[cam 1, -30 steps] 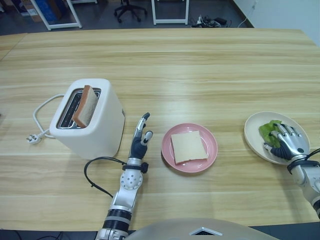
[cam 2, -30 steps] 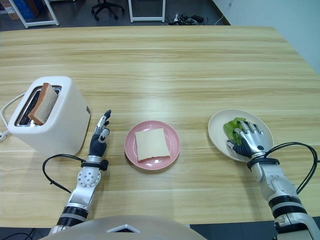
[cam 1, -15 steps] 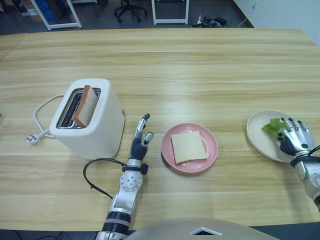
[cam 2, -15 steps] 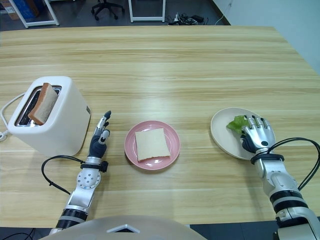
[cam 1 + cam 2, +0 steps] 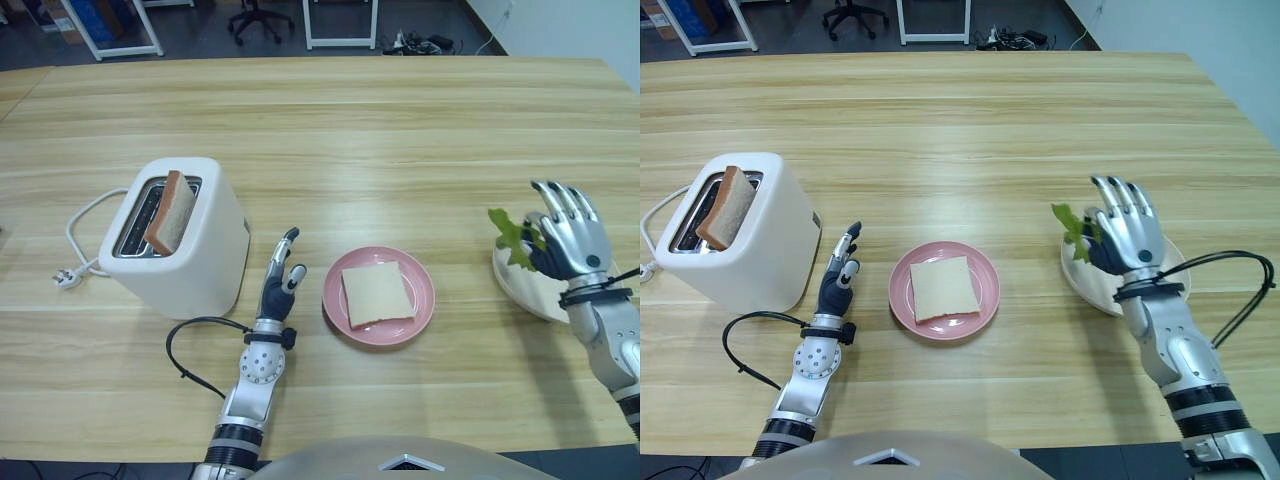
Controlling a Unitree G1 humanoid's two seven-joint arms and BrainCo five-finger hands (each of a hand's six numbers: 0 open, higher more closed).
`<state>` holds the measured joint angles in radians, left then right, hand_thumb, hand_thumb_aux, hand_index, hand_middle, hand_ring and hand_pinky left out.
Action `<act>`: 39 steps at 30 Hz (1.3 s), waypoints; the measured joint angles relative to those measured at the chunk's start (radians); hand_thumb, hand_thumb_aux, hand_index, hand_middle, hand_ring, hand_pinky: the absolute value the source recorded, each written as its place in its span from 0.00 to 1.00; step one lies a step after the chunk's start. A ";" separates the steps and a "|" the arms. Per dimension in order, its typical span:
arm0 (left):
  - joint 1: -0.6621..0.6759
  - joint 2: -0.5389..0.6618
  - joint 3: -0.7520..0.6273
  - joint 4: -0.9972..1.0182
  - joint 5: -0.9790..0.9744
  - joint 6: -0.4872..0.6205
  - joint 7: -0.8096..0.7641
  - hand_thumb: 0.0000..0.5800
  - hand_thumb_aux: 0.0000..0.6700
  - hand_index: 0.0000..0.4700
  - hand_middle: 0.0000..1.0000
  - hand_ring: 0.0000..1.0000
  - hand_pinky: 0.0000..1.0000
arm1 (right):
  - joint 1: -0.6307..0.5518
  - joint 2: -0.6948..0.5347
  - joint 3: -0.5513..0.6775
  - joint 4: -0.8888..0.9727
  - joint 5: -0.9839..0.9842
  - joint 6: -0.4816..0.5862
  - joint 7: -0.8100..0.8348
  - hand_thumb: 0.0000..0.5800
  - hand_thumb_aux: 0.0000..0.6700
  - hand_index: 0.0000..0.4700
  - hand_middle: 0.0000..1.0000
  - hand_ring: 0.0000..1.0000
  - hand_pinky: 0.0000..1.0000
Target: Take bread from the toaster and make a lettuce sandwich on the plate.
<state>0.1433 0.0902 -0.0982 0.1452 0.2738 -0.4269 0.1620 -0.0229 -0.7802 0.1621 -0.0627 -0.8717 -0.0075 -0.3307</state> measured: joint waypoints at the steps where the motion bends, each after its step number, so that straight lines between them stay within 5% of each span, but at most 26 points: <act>1: -0.008 -0.002 0.000 0.012 0.000 -0.001 0.001 0.00 0.00 0.00 0.00 0.00 0.00 | -0.035 0.049 0.025 -0.060 -0.002 0.004 0.028 1.00 1.00 1.00 0.00 0.00 0.00; 9: -0.035 -0.003 0.000 0.053 -0.001 -0.010 0.001 0.00 0.00 0.00 0.00 0.00 0.00 | -0.143 0.308 0.276 -0.048 -0.109 -0.030 0.119 1.00 1.00 1.00 0.00 0.00 0.00; 14: -0.035 -0.004 -0.001 0.059 0.000 -0.012 0.005 0.00 0.00 0.00 0.00 0.00 0.00 | -0.044 0.313 0.363 0.038 -0.146 -0.083 0.118 1.00 1.00 1.00 0.00 0.00 0.00; 28: -0.034 0.000 -0.004 0.066 0.003 -0.012 0.008 0.00 0.00 0.00 0.00 0.00 0.00 | 0.057 0.255 0.341 0.027 -0.151 -0.132 0.122 1.00 1.00 1.00 0.00 0.00 0.00; 29: -0.034 0.001 -0.004 0.067 0.003 -0.012 0.008 0.00 0.00 0.00 0.00 0.00 0.00 | 0.057 0.257 0.340 0.027 -0.151 -0.132 0.123 0.99 0.92 0.92 0.00 0.00 0.00; 30: -0.034 0.001 -0.004 0.067 0.003 -0.012 0.008 0.00 0.00 0.00 0.00 0.00 0.00 | 0.057 0.258 0.340 0.027 -0.151 -0.132 0.124 0.84 0.60 0.60 0.00 0.00 0.00; 31: -0.034 0.001 -0.004 0.067 0.003 -0.012 0.008 0.00 0.00 0.00 0.00 0.00 0.00 | 0.057 0.259 0.340 0.027 -0.151 -0.132 0.125 0.00 0.00 0.00 0.00 0.00 0.00; 39: -0.030 0.008 -0.002 0.064 0.018 -0.014 0.012 0.00 0.00 0.00 0.00 0.00 0.00 | 0.137 0.234 0.227 -0.130 0.008 -0.154 0.220 0.00 0.00 0.00 0.00 0.00 0.00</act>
<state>0.1137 0.0977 -0.1002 0.2092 0.2921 -0.4414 0.1741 0.1141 -0.5461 0.3895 -0.1926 -0.8634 -0.1612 -0.1111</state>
